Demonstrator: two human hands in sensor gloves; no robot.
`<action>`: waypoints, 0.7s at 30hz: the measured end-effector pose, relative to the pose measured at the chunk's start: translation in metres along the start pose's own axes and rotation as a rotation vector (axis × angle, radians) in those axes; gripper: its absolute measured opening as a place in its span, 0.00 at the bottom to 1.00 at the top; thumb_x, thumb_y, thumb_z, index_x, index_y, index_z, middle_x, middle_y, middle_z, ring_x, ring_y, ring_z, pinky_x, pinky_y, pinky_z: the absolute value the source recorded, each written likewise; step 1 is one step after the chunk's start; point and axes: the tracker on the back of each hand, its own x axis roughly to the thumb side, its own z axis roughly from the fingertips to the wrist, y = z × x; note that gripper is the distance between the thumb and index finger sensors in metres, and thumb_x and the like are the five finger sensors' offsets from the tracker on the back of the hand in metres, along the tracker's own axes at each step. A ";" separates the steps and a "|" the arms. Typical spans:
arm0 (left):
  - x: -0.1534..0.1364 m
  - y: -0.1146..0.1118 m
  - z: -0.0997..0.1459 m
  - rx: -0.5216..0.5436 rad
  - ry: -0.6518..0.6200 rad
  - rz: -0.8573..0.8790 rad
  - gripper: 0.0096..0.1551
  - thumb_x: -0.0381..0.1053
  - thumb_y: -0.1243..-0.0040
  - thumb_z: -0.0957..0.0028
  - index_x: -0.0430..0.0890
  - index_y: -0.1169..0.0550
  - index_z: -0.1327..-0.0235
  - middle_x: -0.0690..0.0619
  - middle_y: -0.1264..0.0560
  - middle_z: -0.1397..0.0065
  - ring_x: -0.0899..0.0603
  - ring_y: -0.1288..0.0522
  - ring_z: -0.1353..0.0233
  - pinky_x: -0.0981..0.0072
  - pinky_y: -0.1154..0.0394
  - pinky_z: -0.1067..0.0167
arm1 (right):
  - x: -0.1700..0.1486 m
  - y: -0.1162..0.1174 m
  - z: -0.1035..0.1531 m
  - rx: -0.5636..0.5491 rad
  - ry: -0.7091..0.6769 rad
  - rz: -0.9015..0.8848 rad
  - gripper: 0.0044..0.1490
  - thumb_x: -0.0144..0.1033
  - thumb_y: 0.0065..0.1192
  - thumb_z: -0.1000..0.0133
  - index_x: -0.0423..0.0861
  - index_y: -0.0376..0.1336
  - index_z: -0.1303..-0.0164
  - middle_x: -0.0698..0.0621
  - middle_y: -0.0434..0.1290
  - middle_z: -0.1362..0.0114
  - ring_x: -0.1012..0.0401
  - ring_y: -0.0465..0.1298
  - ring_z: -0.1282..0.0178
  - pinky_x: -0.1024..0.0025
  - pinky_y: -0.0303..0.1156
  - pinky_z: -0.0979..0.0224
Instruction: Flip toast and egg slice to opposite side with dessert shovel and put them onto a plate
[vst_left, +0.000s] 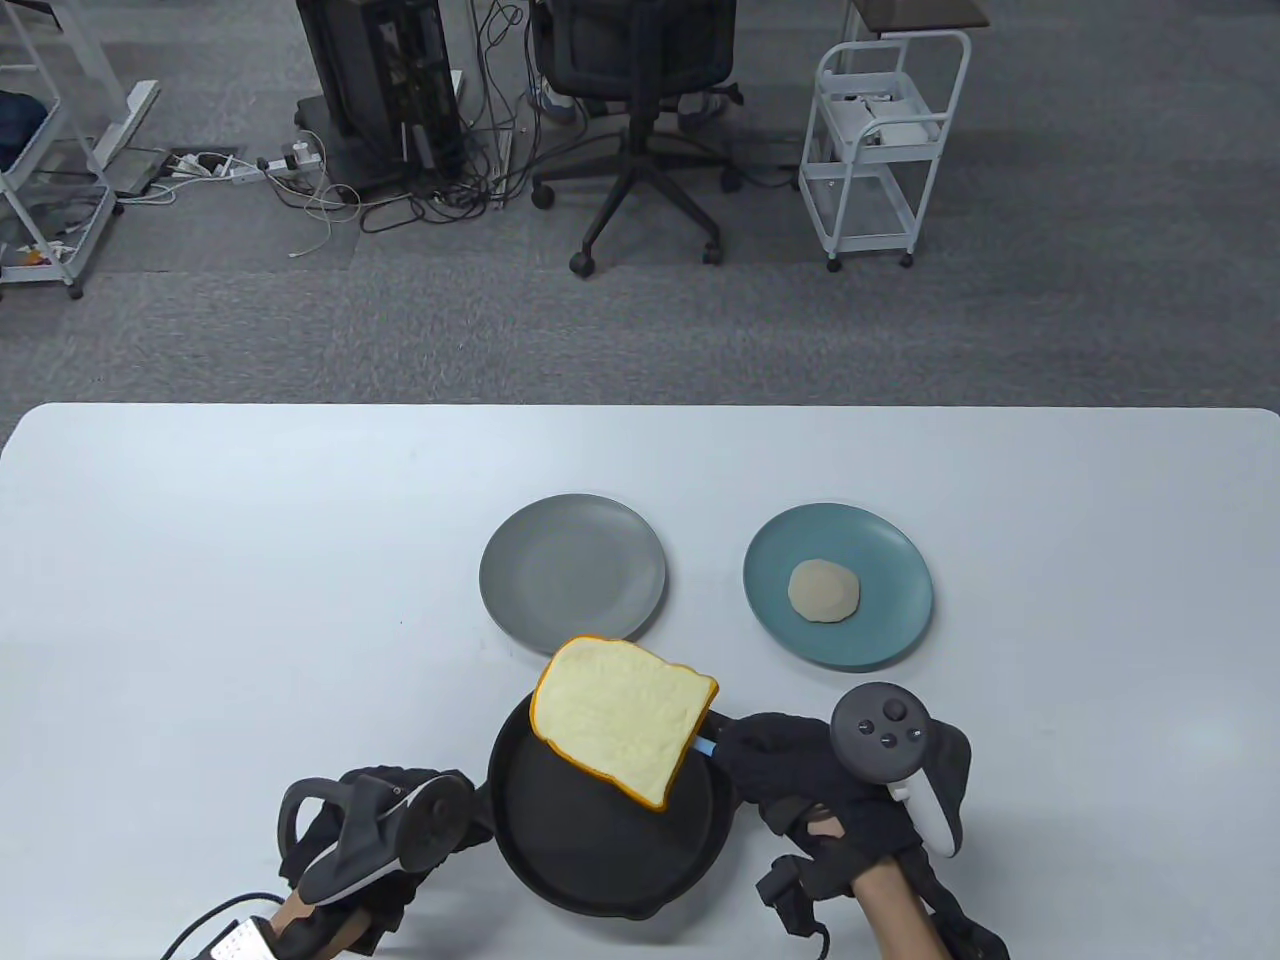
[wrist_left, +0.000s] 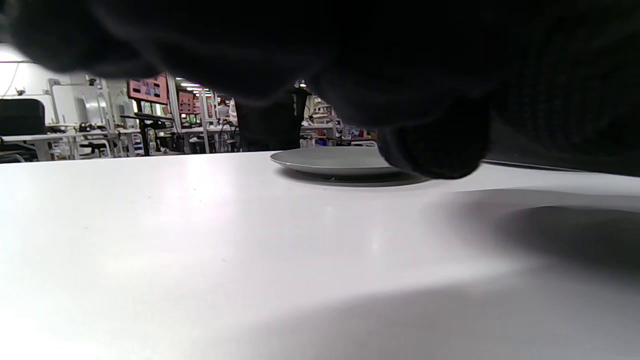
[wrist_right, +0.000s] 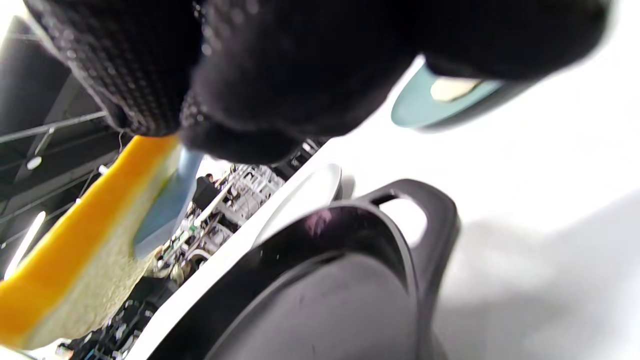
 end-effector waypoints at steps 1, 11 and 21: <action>0.001 0.000 0.000 -0.001 -0.004 0.000 0.25 0.74 0.32 0.73 0.59 0.09 0.75 0.64 0.14 0.84 0.50 0.18 0.83 0.58 0.17 0.69 | -0.001 -0.003 0.000 -0.018 0.003 -0.007 0.29 0.53 0.77 0.54 0.46 0.80 0.51 0.57 0.89 0.65 0.65 0.84 0.77 0.67 0.81 0.68; 0.006 0.001 0.003 -0.001 -0.024 -0.010 0.25 0.74 0.32 0.73 0.59 0.09 0.75 0.64 0.14 0.84 0.50 0.18 0.83 0.58 0.17 0.68 | 0.017 -0.023 -0.034 -0.133 0.044 0.004 0.29 0.51 0.75 0.53 0.45 0.79 0.48 0.56 0.89 0.62 0.64 0.84 0.75 0.66 0.81 0.66; 0.002 -0.002 0.000 -0.029 0.003 -0.013 0.25 0.74 0.32 0.73 0.59 0.09 0.75 0.63 0.14 0.84 0.50 0.18 0.82 0.57 0.17 0.68 | 0.048 0.011 -0.095 -0.130 0.051 0.082 0.29 0.51 0.73 0.52 0.46 0.78 0.48 0.56 0.89 0.61 0.64 0.84 0.74 0.67 0.81 0.65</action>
